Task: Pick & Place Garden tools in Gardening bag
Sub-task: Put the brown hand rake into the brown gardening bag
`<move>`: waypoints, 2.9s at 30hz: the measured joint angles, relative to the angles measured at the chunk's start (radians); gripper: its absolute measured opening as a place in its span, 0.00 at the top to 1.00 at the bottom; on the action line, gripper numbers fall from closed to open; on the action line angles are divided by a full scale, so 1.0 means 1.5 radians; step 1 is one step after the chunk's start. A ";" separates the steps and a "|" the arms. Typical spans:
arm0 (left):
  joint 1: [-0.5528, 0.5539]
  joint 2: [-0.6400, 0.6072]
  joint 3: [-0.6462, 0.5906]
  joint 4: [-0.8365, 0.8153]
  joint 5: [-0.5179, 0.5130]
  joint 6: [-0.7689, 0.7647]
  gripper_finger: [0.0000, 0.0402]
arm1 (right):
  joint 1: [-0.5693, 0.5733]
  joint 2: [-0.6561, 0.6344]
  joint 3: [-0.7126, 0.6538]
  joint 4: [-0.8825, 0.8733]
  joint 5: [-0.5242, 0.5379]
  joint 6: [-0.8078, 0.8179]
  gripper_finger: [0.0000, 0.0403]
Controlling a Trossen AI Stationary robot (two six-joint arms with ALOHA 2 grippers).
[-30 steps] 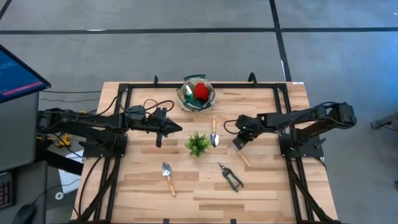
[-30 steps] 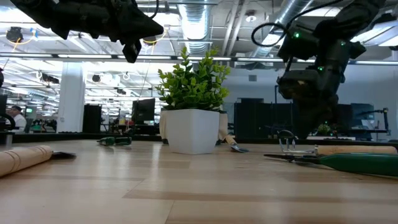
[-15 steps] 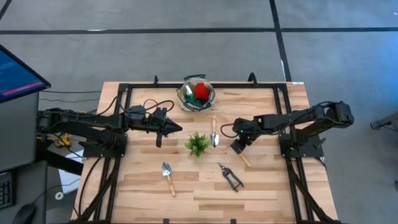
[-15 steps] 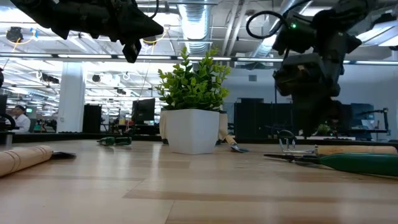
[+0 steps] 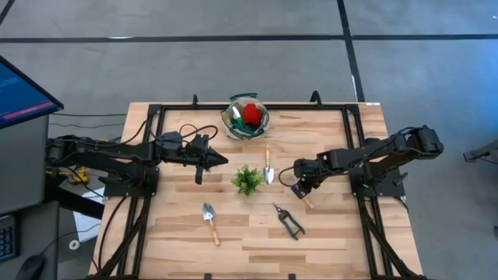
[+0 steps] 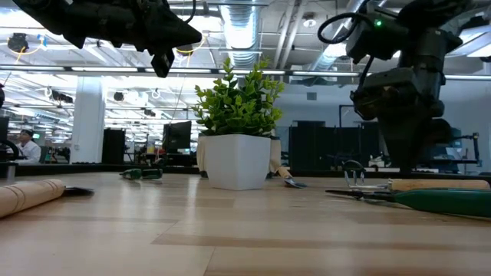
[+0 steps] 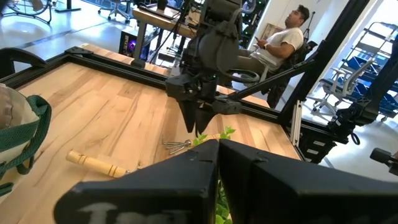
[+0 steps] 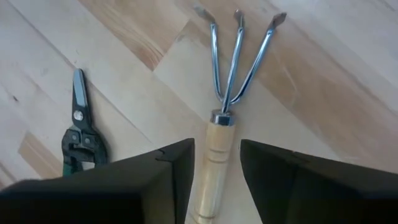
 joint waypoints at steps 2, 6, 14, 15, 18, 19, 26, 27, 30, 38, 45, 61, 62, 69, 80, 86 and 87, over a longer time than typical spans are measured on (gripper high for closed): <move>0.000 0.000 0.000 0.000 0.000 0.000 1.00 | 0.008 0.003 0.000 0.001 0.000 0.013 0.70; 0.000 0.000 0.000 0.000 0.000 0.000 1.00 | 0.024 0.031 0.000 0.013 0.001 0.019 0.69; 0.000 0.000 0.000 -0.001 0.000 0.000 1.00 | 0.051 0.115 0.023 0.027 0.004 0.012 0.67; 0.000 0.000 0.000 -0.001 0.000 0.000 1.00 | 0.053 0.124 0.031 0.016 0.008 0.009 0.67; 0.000 0.000 0.000 -0.001 0.000 0.000 1.00 | 0.060 0.148 0.058 -0.019 0.030 0.006 0.69; 0.000 0.000 0.000 -0.001 0.000 0.000 1.00 | 0.061 0.154 0.067 -0.030 0.038 0.005 0.70; 0.000 0.000 0.000 -0.001 0.000 0.000 1.00 | 0.060 0.176 0.099 -0.067 0.063 -0.011 0.84; 0.000 0.000 0.000 -0.001 0.001 0.000 1.00 | 0.061 0.176 0.099 -0.067 0.065 -0.010 0.87; 0.000 0.000 0.000 -0.001 0.001 0.000 1.00 | 0.060 0.173 0.100 -0.070 0.066 -0.008 0.87; 0.000 0.000 0.000 -0.001 0.001 0.000 1.00 | 0.069 0.144 0.097 -0.068 0.103 -0.007 0.87; 0.000 0.000 0.000 -0.001 0.001 0.000 1.00 | 0.062 0.073 0.099 -0.073 0.150 -0.013 0.87; 0.000 0.000 0.000 0.000 0.001 0.000 1.00 | -0.001 -0.075 0.099 0.126 0.383 -0.157 0.87; 0.000 0.000 0.000 0.001 0.001 0.000 1.00 | -0.012 -0.076 0.099 0.149 0.395 -0.177 0.87; 0.000 0.000 0.000 0.002 0.001 0.000 1.00 | -0.106 -0.075 0.099 0.285 0.406 -0.306 0.87; 0.000 0.000 0.000 0.006 0.000 0.000 1.00 | -0.235 0.003 0.099 0.505 0.306 -0.391 0.87; 0.000 0.000 0.000 0.009 0.001 -0.016 1.00 | -0.265 0.104 0.099 0.658 0.295 -0.395 0.87; 0.000 0.000 0.000 0.009 0.000 -0.020 1.00 | -0.270 0.113 0.099 0.677 0.298 -0.397 0.87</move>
